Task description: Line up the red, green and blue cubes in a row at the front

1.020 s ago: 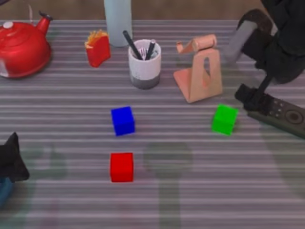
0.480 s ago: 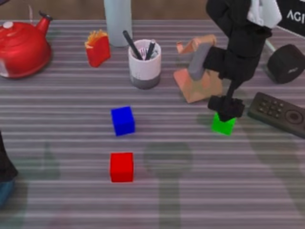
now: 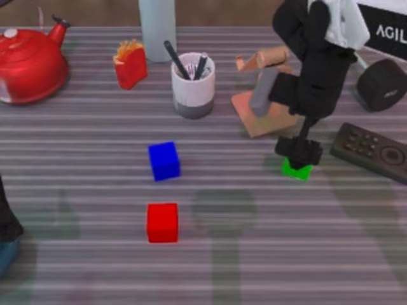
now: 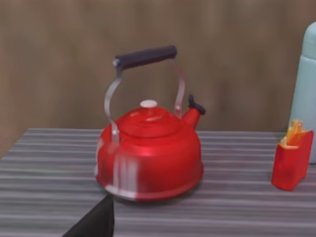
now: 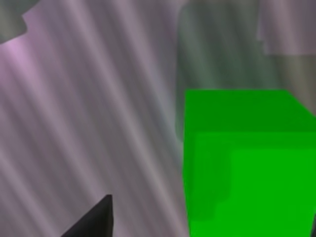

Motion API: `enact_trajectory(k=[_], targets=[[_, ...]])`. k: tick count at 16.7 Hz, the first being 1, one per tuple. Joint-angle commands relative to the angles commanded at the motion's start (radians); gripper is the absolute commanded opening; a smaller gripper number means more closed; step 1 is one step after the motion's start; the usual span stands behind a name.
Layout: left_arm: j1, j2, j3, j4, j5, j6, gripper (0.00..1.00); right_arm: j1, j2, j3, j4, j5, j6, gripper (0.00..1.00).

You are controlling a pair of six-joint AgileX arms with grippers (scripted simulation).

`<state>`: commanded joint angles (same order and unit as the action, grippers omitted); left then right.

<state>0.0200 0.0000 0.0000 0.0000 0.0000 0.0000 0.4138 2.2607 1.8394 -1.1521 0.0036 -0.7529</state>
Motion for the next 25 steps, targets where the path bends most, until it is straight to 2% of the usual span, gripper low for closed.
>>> enact_trajectory(k=[5,10,23,25], targets=[[0.000,0.000,0.000,0.000,0.000,0.000,1.00,0.002,0.055,-0.120,0.181,0.001,0.003,1.00],[0.000,0.000,0.000,0.000,0.000,0.000,1.00,0.002,0.061,-0.130,0.193,0.001,0.003,1.00],[0.000,0.000,0.000,0.000,0.000,0.000,1.00,0.002,0.061,-0.130,0.193,0.001,0.003,0.02],[0.000,0.000,0.000,0.000,0.000,0.000,1.00,0.002,0.061,-0.130,0.193,0.001,0.003,0.00]])
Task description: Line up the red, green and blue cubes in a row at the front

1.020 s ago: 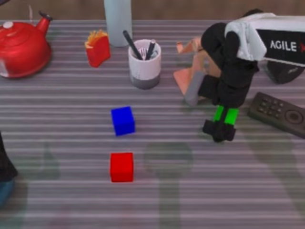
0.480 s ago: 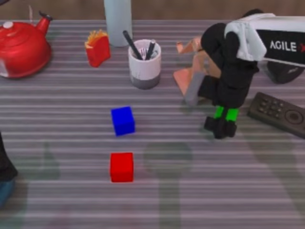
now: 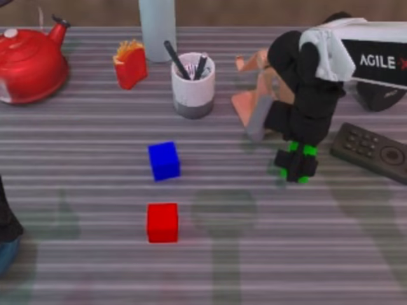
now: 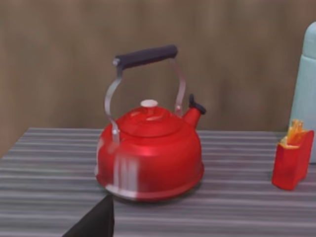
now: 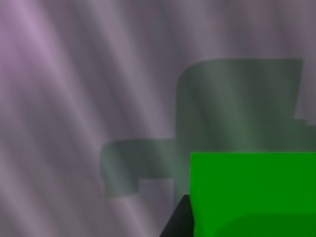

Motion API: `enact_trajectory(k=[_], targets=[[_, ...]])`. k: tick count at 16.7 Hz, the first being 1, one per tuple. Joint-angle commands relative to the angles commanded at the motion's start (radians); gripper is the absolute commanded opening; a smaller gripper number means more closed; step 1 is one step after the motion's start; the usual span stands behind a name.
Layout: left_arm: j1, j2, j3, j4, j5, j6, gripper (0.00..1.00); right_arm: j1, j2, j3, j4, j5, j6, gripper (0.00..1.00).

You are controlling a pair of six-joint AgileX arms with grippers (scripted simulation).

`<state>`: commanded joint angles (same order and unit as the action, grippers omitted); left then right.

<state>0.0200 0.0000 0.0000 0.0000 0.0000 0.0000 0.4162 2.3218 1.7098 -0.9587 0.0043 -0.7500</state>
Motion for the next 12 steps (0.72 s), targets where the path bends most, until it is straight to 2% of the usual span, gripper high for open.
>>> enact_trajectory(k=[8,12], targets=[[0.000,0.000,0.000,0.000,0.000,0.000,1.00,-0.001,-0.012,0.002,-0.010,-0.003,0.004,0.00],[0.000,0.000,0.000,0.000,0.000,0.000,1.00,0.002,-0.042,0.080,-0.119,-0.003,0.003,0.00]])
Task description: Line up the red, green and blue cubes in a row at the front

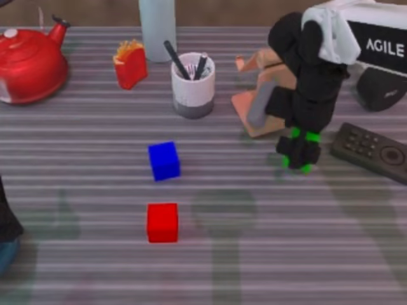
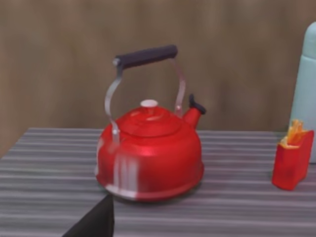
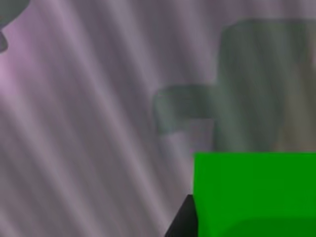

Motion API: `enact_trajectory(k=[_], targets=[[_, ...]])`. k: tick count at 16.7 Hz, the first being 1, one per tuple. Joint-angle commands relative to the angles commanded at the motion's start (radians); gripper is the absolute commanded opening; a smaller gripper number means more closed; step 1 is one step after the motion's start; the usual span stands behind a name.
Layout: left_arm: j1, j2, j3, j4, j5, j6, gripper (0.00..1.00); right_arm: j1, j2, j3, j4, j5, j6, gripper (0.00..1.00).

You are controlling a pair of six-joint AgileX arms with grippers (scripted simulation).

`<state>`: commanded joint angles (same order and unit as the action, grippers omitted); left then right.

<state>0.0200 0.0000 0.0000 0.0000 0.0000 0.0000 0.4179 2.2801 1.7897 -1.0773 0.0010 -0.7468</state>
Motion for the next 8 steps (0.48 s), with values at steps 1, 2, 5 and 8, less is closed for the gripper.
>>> enact_trajectory(k=[1,2,5,8], targets=[[0.000,0.000,0.000,0.000,0.000,0.000,1.00,0.002,-0.010,0.024,-0.041,0.000,-0.001,0.00],[0.000,0.000,0.000,0.000,0.000,0.000,1.00,0.003,-0.020,0.047,-0.077,0.000,-0.001,0.00],[0.000,0.000,0.000,0.000,0.000,0.000,1.00,0.005,-0.041,0.083,-0.124,0.000,-0.001,0.00],[0.000,0.000,0.000,0.000,0.000,0.000,1.00,0.000,-0.038,0.081,-0.122,0.000,0.001,0.00]])
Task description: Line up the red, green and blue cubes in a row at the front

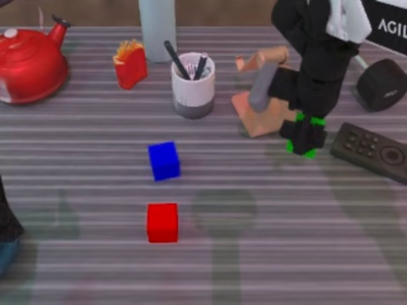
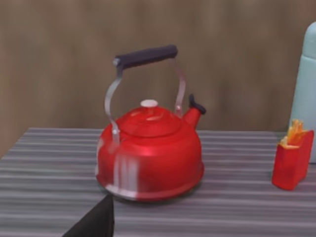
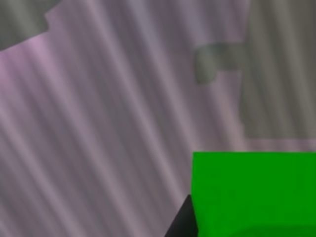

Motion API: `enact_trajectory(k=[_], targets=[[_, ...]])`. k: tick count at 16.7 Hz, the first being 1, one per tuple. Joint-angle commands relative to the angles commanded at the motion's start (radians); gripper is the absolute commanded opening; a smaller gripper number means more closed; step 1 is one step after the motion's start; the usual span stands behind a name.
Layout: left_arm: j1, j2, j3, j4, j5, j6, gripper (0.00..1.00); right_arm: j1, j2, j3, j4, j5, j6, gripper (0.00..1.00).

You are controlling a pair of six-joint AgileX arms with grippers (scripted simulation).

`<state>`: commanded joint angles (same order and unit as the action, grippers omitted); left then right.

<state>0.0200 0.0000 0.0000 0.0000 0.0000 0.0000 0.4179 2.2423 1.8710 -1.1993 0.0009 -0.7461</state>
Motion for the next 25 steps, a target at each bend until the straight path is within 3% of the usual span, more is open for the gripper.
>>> enact_trajectory(k=[4,13,19,25], targets=[[0.000,0.000,0.000,0.000,0.000,0.000,1.00,0.067,-0.010,-0.002,-0.006,-0.001,-0.001,0.00],[0.000,0.000,0.000,0.000,0.000,0.000,1.00,0.401,-0.069,-0.027,-0.037,-0.003,0.006,0.00],[0.000,0.000,0.000,0.000,0.000,0.000,1.00,0.406,-0.064,-0.040,-0.020,-0.003,0.008,0.00],[0.000,0.000,0.000,0.000,0.000,0.000,1.00,0.410,-0.021,-0.194,0.184,-0.003,0.009,0.00]])
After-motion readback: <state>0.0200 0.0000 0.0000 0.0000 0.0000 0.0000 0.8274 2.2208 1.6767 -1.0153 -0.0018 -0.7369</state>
